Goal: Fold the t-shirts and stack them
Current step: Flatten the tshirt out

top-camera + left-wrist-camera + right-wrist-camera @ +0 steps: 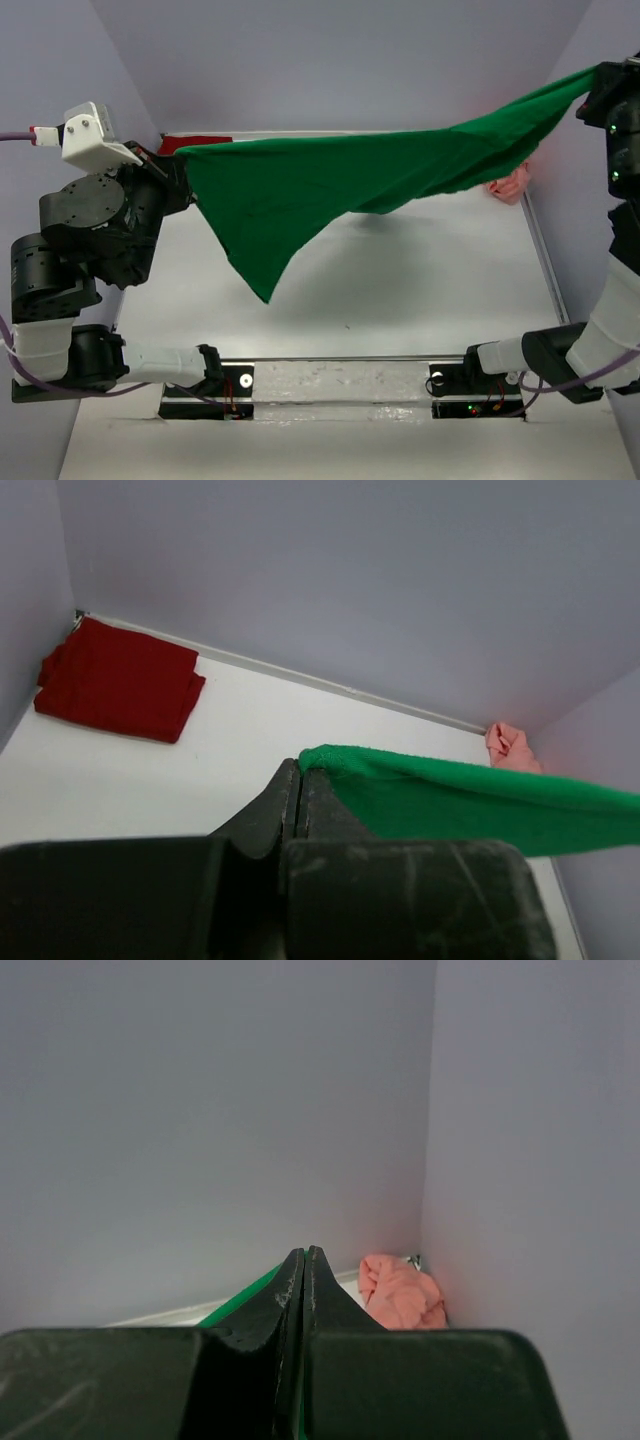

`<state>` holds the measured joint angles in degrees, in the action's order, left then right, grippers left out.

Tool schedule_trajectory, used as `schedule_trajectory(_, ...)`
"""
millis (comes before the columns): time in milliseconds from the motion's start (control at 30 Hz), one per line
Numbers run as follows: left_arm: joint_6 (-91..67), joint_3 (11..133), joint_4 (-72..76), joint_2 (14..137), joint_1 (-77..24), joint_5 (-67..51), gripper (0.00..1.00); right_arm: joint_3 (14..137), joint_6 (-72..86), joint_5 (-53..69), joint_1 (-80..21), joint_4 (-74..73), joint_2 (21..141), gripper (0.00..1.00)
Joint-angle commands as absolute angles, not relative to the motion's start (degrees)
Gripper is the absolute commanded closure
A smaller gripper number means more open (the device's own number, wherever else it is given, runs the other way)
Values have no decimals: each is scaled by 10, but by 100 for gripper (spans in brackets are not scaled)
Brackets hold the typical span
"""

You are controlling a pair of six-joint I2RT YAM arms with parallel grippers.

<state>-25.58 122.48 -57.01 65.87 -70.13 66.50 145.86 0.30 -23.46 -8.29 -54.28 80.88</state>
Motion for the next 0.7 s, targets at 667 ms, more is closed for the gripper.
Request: schedule_trajectory(667,-41,1254,-443,680,-700,706,100,1535,-16,-162,-80,-508,820,100)
